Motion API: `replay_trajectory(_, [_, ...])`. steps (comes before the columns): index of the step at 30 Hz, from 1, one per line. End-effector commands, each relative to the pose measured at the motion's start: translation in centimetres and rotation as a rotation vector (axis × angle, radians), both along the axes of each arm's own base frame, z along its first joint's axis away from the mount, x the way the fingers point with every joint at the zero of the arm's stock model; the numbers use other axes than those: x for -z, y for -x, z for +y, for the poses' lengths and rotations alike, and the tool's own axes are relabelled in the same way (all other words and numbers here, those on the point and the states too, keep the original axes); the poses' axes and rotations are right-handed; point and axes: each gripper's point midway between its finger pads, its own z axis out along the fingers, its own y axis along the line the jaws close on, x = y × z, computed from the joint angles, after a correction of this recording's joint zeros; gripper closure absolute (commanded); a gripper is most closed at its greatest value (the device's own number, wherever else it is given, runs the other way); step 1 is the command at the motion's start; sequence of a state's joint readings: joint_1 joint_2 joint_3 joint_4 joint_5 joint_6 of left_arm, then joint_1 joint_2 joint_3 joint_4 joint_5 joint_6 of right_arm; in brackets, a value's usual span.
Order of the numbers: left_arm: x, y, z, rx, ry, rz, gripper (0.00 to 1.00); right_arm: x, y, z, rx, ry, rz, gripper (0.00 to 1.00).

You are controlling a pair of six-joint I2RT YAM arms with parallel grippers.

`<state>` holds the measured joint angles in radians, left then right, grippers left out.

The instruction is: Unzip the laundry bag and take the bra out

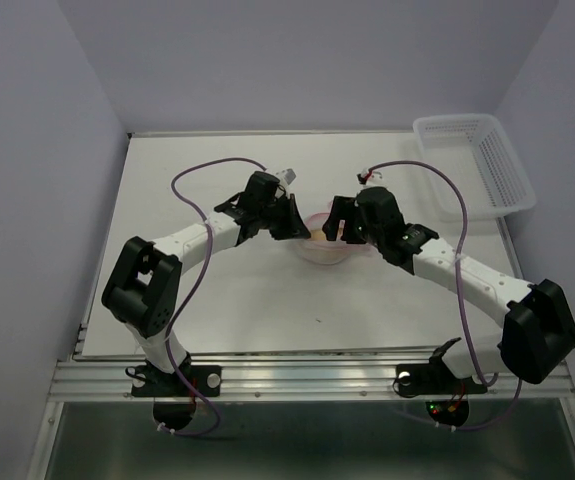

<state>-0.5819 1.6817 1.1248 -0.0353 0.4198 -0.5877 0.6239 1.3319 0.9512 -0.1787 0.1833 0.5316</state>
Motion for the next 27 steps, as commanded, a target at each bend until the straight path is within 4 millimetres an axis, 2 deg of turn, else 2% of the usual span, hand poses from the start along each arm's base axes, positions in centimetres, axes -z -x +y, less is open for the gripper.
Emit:
replay_trajectory(1, [-2.8,-0.2,-0.1,0.011,0.032,-0.086,1.0,-2.4,-0.4,2.1,-0.116,-0.016,-0.074,0.22])
replay_trajectory(5, [-2.9,-0.3,-0.1,0.014,0.028,-0.089,1.0,-4.2,-0.1,3.2,-0.18,-0.059,-0.12,0.23])
replay_trajectory(8, [-2.9,-0.2,-0.1,0.016,0.023,-0.091,1.0,-5.4,-0.3,3.0,-0.176,-0.034,-0.172,0.26])
replay_trajectory(10, [-3.1,-0.2,0.0,0.019,0.023,-0.097,1.0,-5.2,-1.6,0.8,-0.08,0.083,-0.186,0.26])
replay_trajectory(13, [-3.3,-0.1,0.1,0.023,0.015,-0.108,1.0,-3.8,-3.1,-1.5,-0.029,0.282,-0.172,0.25])
replay_trajectory(15, [-3.3,-0.2,0.3,0.023,0.008,-0.11,1.0,-2.8,-3.6,-1.7,-0.042,0.355,-0.153,0.25])
replay_trajectory(16, [-3.5,-0.3,0.3,0.02,0.004,-0.115,1.0,-1.0,-3.8,-2.0,-0.047,0.41,-0.11,0.25])
replay_trajectory(18, [-3.6,-0.4,0.3,0.016,0.001,-0.119,1.0,-0.4,-4.4,-2.1,-0.025,0.439,-0.088,0.25])
replay_trajectory(19, [-3.6,-0.3,0.3,0.015,-0.001,-0.116,1.0,0.7,-4.6,-2.3,0.0,0.45,-0.054,0.25])
replay_trajectory(21, [-3.9,-0.5,0.3,0.016,0.002,-0.12,1.0,1.6,-4.8,-2.2,0.013,0.452,-0.033,0.26])
replay_trajectory(24, [-4.4,-0.6,0.3,0.01,0.001,-0.128,1.0,2.7,-5.1,-3.2,0.075,0.499,-0.006,0.28])
replay_trajectory(25, [-4.8,-0.9,0.5,-0.006,-0.004,-0.133,1.0,2.3,-5.3,-5.1,0.209,0.532,-0.005,0.44])
replay_trajectory(26, [-5.4,-1.3,0.5,-0.02,-0.005,-0.145,1.0,1.8,-5.3,-6.2,0.285,0.539,-0.008,0.63])
replay_trajectory(27, [-5.8,-1.6,0.6,-0.035,-0.011,-0.148,1.0,1.0,-5.3,-7.3,0.357,0.548,-0.028,0.68])
